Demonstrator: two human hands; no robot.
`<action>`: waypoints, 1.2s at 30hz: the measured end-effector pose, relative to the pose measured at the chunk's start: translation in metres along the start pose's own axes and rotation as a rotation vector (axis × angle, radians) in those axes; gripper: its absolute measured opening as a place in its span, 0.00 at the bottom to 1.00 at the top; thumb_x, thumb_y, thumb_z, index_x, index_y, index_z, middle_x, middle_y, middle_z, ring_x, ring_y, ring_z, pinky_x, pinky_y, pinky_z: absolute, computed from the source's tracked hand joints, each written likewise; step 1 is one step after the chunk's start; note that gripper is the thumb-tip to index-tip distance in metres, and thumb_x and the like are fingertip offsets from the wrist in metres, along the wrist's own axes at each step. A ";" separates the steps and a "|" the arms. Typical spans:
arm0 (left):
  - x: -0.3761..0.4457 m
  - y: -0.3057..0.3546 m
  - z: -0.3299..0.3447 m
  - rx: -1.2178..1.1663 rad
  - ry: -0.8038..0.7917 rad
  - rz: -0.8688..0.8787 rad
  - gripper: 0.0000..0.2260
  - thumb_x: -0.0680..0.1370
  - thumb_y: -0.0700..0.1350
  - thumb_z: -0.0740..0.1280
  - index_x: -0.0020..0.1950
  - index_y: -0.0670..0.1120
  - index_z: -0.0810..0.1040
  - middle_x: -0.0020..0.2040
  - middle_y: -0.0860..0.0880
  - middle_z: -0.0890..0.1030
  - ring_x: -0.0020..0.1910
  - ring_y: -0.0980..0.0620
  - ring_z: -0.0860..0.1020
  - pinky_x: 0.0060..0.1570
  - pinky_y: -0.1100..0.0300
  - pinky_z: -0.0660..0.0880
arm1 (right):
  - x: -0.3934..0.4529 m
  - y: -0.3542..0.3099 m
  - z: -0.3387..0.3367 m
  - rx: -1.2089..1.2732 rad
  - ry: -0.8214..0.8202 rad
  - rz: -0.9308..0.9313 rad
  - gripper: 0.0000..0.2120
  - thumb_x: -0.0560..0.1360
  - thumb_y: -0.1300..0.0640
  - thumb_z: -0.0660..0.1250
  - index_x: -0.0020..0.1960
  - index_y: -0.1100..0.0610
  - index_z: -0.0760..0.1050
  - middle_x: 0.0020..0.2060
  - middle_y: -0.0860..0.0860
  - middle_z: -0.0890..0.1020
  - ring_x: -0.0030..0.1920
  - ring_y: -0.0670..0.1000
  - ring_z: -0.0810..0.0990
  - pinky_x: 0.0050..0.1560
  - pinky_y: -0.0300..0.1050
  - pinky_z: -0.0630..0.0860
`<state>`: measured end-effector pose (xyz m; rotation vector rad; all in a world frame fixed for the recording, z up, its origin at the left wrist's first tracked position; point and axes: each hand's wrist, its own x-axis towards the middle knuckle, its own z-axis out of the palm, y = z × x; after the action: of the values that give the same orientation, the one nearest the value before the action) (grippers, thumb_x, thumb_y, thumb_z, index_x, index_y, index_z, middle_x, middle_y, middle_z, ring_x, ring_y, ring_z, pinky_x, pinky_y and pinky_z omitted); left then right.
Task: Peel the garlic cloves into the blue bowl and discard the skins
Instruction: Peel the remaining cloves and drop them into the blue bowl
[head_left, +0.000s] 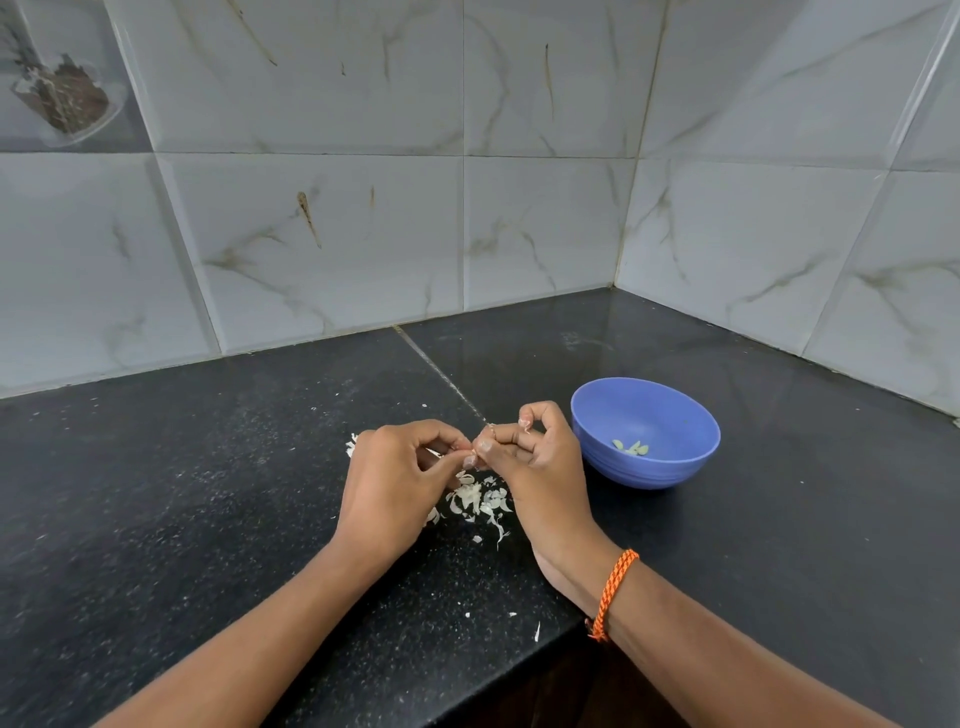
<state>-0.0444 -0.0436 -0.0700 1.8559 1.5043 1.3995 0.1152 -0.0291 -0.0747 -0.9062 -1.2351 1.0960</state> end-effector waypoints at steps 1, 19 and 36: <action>0.000 0.000 0.000 0.019 -0.001 0.010 0.05 0.77 0.45 0.80 0.44 0.54 0.88 0.34 0.57 0.86 0.34 0.58 0.86 0.40 0.54 0.84 | 0.000 0.000 0.000 0.017 0.003 0.022 0.18 0.79 0.72 0.70 0.52 0.56 0.63 0.44 0.60 0.87 0.44 0.57 0.87 0.53 0.48 0.83; -0.001 -0.005 0.000 -0.100 0.083 -0.018 0.08 0.77 0.42 0.80 0.48 0.55 0.86 0.41 0.54 0.87 0.34 0.53 0.87 0.43 0.44 0.86 | -0.003 -0.011 0.001 -0.003 -0.033 -0.029 0.16 0.81 0.71 0.68 0.63 0.58 0.68 0.44 0.59 0.89 0.46 0.58 0.89 0.52 0.47 0.85; -0.005 0.009 -0.002 -0.314 0.112 0.005 0.15 0.75 0.38 0.81 0.59 0.51 0.86 0.45 0.51 0.89 0.44 0.53 0.89 0.48 0.63 0.83 | -0.006 -0.017 0.000 -0.319 0.076 -0.252 0.24 0.74 0.61 0.81 0.61 0.48 0.71 0.41 0.45 0.89 0.44 0.45 0.88 0.50 0.47 0.85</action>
<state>-0.0409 -0.0523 -0.0643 1.6133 1.2429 1.6581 0.1172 -0.0395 -0.0596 -0.9892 -1.4413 0.6698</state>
